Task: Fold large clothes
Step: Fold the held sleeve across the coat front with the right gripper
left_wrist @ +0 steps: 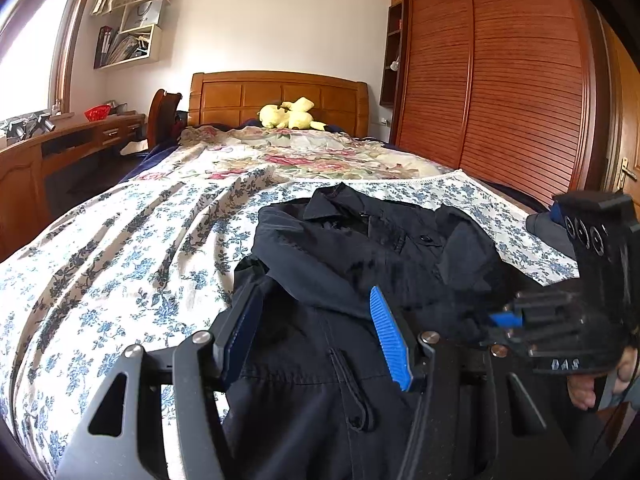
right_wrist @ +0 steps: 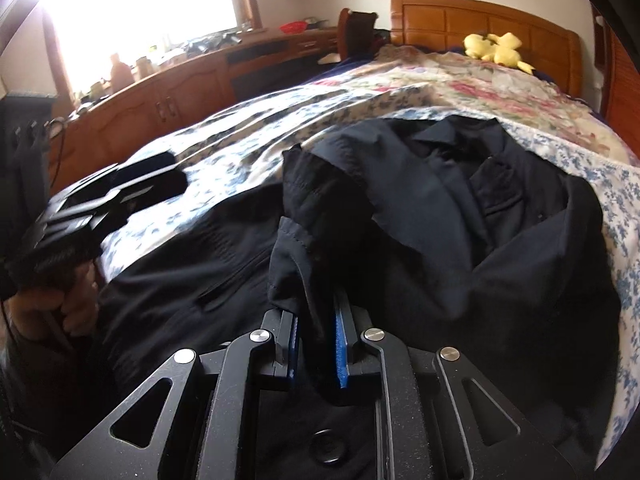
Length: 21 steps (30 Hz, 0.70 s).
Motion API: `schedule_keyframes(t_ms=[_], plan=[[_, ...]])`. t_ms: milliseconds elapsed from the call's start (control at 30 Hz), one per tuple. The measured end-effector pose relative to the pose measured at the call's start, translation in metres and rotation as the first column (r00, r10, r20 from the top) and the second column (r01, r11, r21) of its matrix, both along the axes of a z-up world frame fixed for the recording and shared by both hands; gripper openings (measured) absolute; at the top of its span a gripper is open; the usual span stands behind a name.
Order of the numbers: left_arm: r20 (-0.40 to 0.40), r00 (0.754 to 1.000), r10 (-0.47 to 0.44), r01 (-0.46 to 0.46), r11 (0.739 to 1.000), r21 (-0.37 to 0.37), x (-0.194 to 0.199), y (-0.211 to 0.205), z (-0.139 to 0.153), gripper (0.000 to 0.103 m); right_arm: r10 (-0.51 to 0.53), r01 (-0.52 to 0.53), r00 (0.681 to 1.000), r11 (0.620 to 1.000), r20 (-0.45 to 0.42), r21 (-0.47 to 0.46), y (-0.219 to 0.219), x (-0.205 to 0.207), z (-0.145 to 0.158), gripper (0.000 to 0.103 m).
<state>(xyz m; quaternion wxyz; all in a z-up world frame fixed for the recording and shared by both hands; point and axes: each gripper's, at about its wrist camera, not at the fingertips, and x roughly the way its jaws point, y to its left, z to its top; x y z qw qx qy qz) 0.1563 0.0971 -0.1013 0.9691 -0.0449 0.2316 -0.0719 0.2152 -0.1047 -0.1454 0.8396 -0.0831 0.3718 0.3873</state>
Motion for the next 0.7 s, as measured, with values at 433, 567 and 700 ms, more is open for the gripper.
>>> schedule_keyframes(t_ms=[433,567,700], plan=[[-0.018,1.0,-0.003,0.003,1.0,-0.022,0.002,0.004,-0.004,0.055,-0.035,0.034,0.999,0.998,-0.003,-0.047,-0.022,-0.037,0.002,0.051],[-0.038,0.999,-0.023,0.022,1.0,-0.02,0.005,-0.004,-0.009,0.055,-0.081,0.083,0.996,0.994,0.027,-0.065,-0.044,-0.044,0.006,0.051],[-0.063,0.997,-0.045,0.044,0.999,-0.009,0.009,-0.015,-0.016,0.055,-0.124,0.128,0.991,0.988,0.05,-0.081,-0.064,-0.044,0.008,0.051]])
